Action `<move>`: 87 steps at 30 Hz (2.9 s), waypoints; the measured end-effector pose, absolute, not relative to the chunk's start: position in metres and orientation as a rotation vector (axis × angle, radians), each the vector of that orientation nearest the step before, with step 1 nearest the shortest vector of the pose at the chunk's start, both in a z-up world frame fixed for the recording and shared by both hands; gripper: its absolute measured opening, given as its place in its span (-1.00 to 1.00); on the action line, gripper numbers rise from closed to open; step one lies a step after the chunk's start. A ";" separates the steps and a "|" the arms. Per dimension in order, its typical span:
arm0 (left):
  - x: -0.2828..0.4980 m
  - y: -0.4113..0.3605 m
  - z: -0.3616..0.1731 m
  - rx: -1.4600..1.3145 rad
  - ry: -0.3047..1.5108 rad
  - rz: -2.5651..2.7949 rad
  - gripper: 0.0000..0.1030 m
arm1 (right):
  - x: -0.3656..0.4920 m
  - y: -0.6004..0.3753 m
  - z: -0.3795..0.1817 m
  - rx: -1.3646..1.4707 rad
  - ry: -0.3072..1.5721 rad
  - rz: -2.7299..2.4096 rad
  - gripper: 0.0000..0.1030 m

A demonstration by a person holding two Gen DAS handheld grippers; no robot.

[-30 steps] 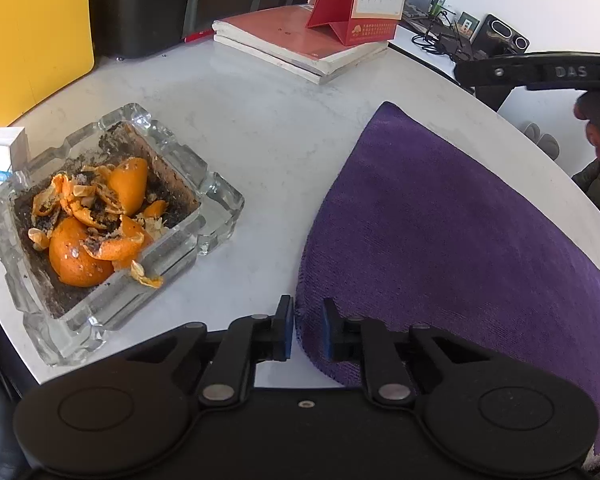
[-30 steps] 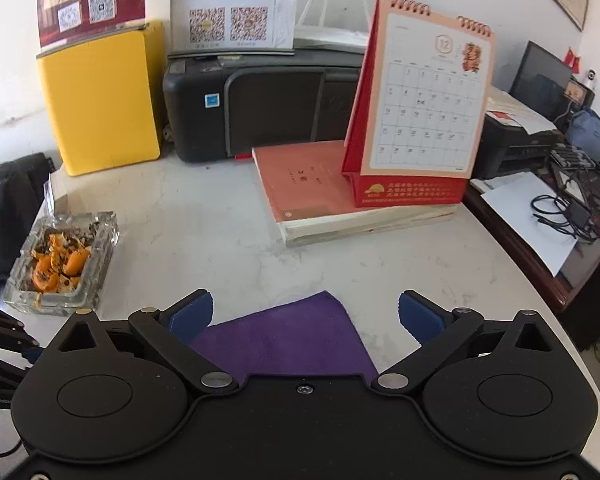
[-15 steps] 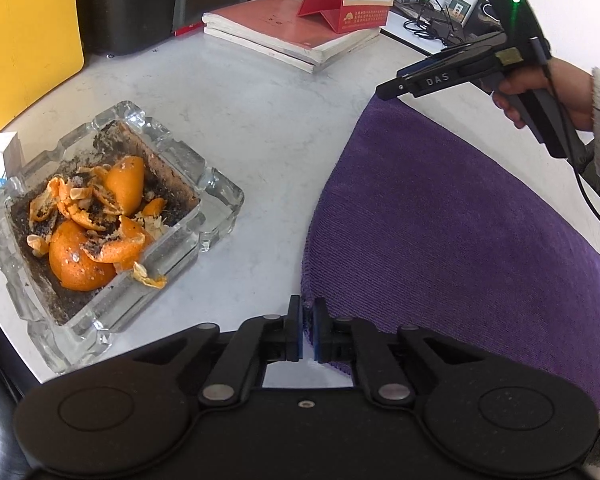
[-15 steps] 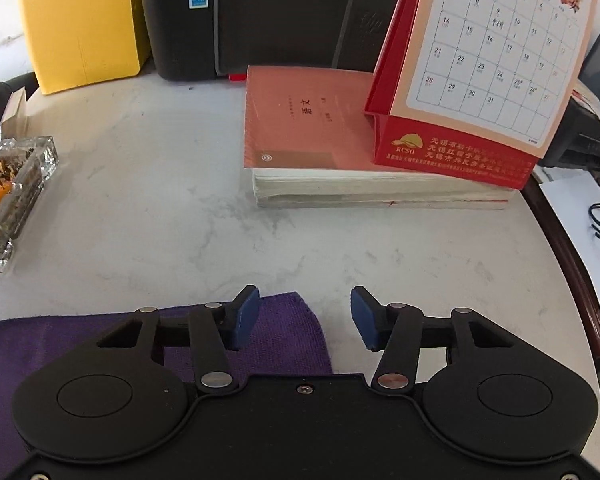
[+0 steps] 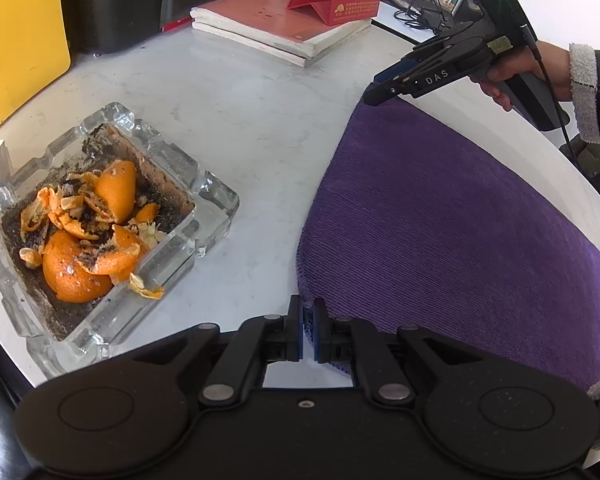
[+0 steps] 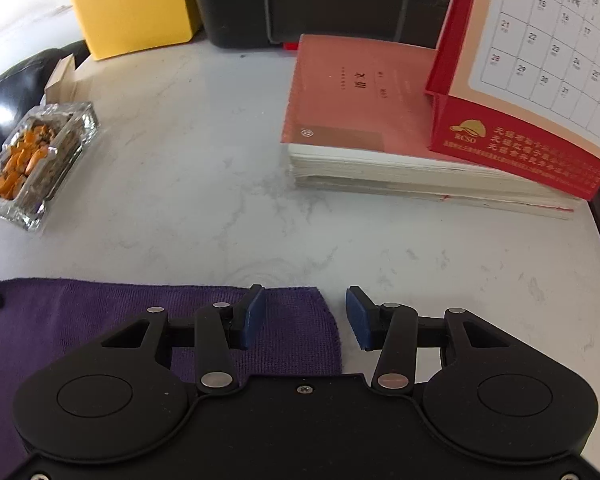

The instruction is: Fold towel

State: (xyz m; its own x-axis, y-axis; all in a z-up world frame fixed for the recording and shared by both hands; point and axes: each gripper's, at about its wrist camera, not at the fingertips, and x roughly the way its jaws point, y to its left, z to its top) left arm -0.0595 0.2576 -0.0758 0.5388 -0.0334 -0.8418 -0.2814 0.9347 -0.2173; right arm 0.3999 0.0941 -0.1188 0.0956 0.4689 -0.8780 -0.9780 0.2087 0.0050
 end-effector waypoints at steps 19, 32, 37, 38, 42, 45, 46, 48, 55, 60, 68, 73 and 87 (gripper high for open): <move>-0.059 0.260 -0.077 -0.362 0.976 0.144 -0.92 | 0.404 0.097 -0.115 -0.779 0.915 1.280 -0.90; -0.068 0.270 -0.068 -0.527 0.899 0.085 -0.92 | 0.385 0.076 -0.077 -0.703 0.837 1.182 -0.90; -0.070 0.261 -0.055 -0.537 0.866 0.028 -0.93 | 0.373 0.057 -0.058 -0.687 0.815 1.132 -0.90; -0.071 0.258 -0.052 -0.532 0.858 0.017 -0.93 | 0.369 0.051 -0.052 -0.685 0.807 1.117 -0.90; -0.073 0.244 -0.036 -0.497 0.829 -0.048 -0.93 | 0.358 0.028 -0.034 -0.647 0.782 1.061 -0.90; -0.075 0.232 -0.029 -0.476 0.817 -0.090 -0.93 | 0.346 0.006 -0.021 -0.622 0.766 1.017 -0.90; -0.075 0.228 -0.028 -0.469 0.815 -0.104 -0.93 | 0.342 -0.001 -0.018 -0.616 0.762 1.004 -0.90; -0.075 0.218 -0.027 -0.451 0.819 -0.134 -0.93 | 0.336 -0.015 -0.013 -0.602 0.760 0.977 -0.90; -0.071 0.190 -0.039 -0.402 0.870 -0.196 -0.93 | 0.324 -0.053 -0.014 -0.440 0.824 0.862 -0.88; -0.081 0.192 -0.040 -0.363 0.888 -0.156 -0.92 | 0.319 -0.038 -0.026 -0.418 0.849 0.851 -0.70; -0.067 0.181 -0.053 -0.067 0.885 -0.136 -0.48 | 0.307 -0.030 -0.040 -0.379 0.895 0.873 -0.08; -0.052 0.173 -0.065 0.128 0.889 -0.151 -0.39 | 0.306 -0.032 -0.054 -0.342 0.962 0.872 -0.07; -0.041 0.190 -0.086 0.156 0.933 -0.258 -0.69 | 0.324 -0.022 -0.066 -0.323 1.004 0.918 -0.02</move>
State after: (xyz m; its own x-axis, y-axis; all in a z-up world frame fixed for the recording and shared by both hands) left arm -0.0407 0.1896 -0.0860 0.5680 -0.1511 -0.8091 0.2855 0.9582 0.0214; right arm 0.3240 -0.0218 -0.0658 0.2161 0.5092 -0.8331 -0.7841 0.5989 0.1626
